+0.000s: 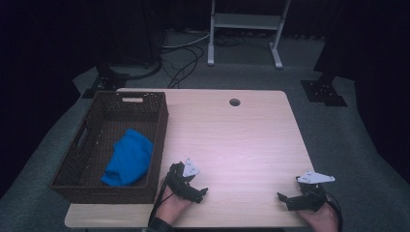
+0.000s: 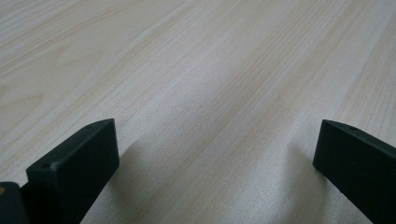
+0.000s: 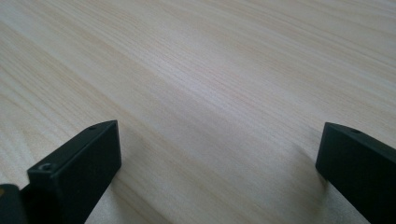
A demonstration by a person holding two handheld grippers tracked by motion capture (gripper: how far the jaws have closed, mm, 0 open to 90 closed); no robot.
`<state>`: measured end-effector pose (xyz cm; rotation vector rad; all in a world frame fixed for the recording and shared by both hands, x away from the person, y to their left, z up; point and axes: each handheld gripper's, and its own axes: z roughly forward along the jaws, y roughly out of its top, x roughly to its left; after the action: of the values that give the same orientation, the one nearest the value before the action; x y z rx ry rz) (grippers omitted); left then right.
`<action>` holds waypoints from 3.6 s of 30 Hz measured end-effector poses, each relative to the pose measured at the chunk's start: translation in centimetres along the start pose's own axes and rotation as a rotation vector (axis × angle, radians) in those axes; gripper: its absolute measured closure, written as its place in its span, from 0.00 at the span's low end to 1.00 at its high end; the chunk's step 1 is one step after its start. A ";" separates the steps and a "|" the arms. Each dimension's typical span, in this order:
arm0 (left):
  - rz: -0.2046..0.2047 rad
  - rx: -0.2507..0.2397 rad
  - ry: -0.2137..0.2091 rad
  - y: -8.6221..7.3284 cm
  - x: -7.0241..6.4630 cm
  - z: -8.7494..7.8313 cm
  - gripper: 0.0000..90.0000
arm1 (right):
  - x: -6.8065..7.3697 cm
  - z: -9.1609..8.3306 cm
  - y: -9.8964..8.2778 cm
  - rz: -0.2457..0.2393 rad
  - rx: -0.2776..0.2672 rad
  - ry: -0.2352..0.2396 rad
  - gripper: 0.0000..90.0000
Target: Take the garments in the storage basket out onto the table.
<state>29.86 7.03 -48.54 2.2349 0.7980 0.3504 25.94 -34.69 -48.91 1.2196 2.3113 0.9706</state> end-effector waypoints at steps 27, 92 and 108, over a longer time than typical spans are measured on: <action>0.012 -0.074 -0.004 0.0 0.1 -0.4 0.00 | -0.1 0.1 0.1 0.000 0.000 0.002 0.00; -0.033 -0.416 0.027 -0.5 0.2 -1.6 0.00 | -0.1 0.1 0.1 0.005 0.001 -0.001 0.00; -0.028 -0.485 0.028 -0.8 0.5 -2.2 0.00 | -0.1 0.1 0.1 0.004 0.001 -0.001 0.00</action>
<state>28.92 9.00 -47.57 1.7672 0.6722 0.5040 26.13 -34.66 -48.90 1.2252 2.3092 0.9703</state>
